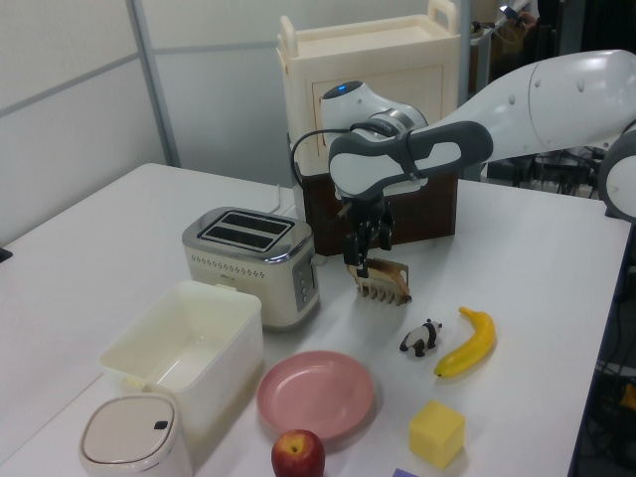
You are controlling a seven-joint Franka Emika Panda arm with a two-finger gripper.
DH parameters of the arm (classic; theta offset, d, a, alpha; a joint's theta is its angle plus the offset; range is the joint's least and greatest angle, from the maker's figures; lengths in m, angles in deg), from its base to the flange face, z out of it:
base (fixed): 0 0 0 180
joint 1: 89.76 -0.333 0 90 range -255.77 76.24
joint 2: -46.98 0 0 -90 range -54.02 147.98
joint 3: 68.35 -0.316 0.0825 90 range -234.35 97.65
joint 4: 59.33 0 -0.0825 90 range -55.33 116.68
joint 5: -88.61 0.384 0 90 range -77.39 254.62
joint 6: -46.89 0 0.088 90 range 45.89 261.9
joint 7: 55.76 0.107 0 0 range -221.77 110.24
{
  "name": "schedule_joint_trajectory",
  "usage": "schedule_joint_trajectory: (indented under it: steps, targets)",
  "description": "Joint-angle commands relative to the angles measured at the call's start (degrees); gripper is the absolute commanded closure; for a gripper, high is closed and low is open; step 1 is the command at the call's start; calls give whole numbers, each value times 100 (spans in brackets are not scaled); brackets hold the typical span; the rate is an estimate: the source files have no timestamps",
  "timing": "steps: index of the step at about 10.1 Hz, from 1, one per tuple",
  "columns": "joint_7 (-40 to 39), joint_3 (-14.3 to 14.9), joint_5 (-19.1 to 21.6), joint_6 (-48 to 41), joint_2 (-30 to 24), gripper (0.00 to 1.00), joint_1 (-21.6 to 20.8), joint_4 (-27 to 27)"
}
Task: Put the bread in the toaster
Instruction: 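Lower the gripper and grasp the bread slice by its crust edge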
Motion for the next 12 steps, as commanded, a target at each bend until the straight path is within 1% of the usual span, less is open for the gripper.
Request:
schedule_joint_trajectory:
  steps: [1, 2, 4, 5, 9, 10, 11, 12]
  targets:
    - [-48, 79, -123, 182, -3, 0, -53, 116]
    - [-74, 79, -132, 190, -3, 19, -53, 124]
    - [-66, 79, -141, 191, -3, 97, -70, 124]
    - [-66, 79, -149, 191, -3, 100, -79, 124]
    - [-57, 87, -167, 191, -21, 100, -79, 107]
    - [-48, 148, -176, 182, -55, 100, -53, 55]
    - [-13, 349, -124, 182, -230, 100, -61, 19]
    - [22, 360, -114, 138, -327, 100, -44, -120]
